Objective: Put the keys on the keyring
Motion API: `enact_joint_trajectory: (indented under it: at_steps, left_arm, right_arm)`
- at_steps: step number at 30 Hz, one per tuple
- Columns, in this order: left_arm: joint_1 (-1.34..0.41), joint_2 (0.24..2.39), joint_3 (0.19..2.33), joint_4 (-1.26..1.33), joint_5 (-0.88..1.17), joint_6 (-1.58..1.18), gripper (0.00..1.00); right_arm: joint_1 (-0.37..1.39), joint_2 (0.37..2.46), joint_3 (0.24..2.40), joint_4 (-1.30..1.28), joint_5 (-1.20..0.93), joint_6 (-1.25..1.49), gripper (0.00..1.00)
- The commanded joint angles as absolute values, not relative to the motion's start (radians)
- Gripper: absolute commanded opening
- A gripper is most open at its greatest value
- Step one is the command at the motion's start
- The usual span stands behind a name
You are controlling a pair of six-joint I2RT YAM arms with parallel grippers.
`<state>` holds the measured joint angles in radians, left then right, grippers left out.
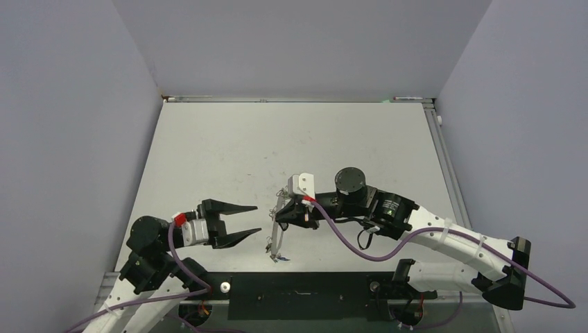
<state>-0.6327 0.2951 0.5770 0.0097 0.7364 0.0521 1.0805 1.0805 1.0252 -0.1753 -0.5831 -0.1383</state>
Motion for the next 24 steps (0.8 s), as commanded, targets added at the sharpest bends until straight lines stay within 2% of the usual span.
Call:
enact_joint_trajectory:
  at_steps: [1, 11, 24]
  left_arm:
    - [-0.652, 0.335, 0.659, -0.107, 0.811, 0.136, 0.45]
    - [-0.697, 0.496, 0.699, -0.159, 0.87, 0.145, 0.41]
    - [-0.742, 0.517, 0.659, -0.133, 0.847, 0.133, 0.32]
  right_arm:
    - [1.086, 1.049, 1.089, -0.254, -0.58, -0.178, 0.05]
    - [1.134, 1.074, 1.123, -0.315, -0.561, -0.197, 0.05]
    - [1.156, 1.105, 1.143, -0.319, -0.575, -0.217, 0.05]
